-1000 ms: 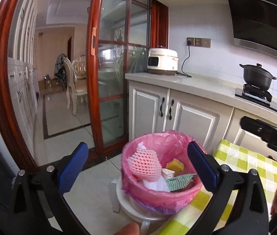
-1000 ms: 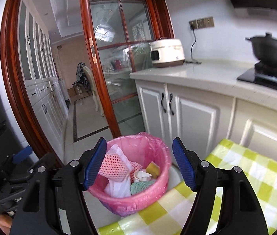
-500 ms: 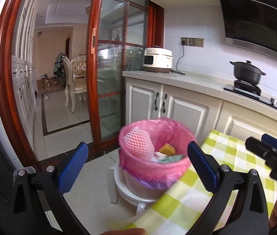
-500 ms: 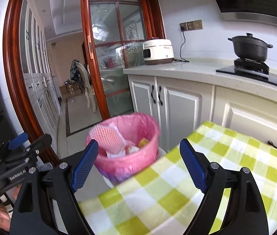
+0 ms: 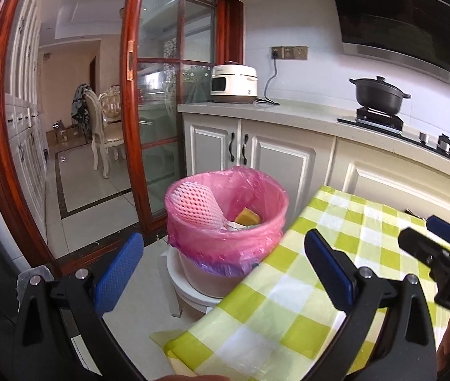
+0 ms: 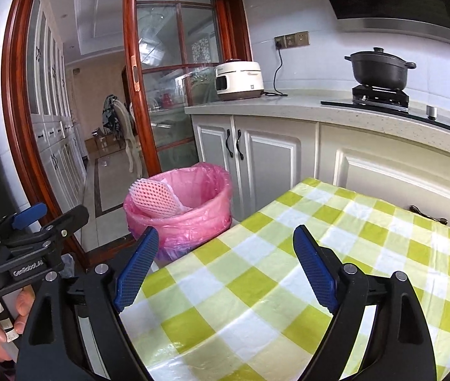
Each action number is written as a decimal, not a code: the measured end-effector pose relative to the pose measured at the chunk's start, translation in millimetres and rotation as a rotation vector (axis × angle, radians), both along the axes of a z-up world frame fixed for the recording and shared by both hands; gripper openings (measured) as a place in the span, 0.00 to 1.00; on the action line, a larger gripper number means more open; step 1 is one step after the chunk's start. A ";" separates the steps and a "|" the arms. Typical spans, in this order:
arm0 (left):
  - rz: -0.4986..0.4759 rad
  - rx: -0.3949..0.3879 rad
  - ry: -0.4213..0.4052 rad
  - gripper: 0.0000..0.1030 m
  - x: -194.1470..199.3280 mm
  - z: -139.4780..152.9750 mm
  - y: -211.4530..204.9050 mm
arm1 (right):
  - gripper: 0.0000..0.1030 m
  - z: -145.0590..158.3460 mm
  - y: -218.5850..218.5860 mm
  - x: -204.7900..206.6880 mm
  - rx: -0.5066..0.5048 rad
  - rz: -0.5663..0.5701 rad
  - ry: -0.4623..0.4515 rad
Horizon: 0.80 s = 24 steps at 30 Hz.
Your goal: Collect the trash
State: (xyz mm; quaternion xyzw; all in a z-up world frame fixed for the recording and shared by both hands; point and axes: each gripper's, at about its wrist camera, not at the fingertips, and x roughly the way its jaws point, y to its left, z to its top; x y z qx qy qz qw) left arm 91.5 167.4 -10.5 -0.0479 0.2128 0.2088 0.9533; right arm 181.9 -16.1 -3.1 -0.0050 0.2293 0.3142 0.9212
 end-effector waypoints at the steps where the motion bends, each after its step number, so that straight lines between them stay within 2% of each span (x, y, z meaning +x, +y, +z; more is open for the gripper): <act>1: -0.007 0.003 0.003 0.95 -0.8 -0.3 -1.7 | 0.80 0.2 -1.3 0.8 0.004 -0.004 0.002; 24: -0.033 -0.032 0.018 0.95 -6.3 -6.1 0.2 | 0.82 -6.5 8.8 3.3 -0.010 0.002 0.009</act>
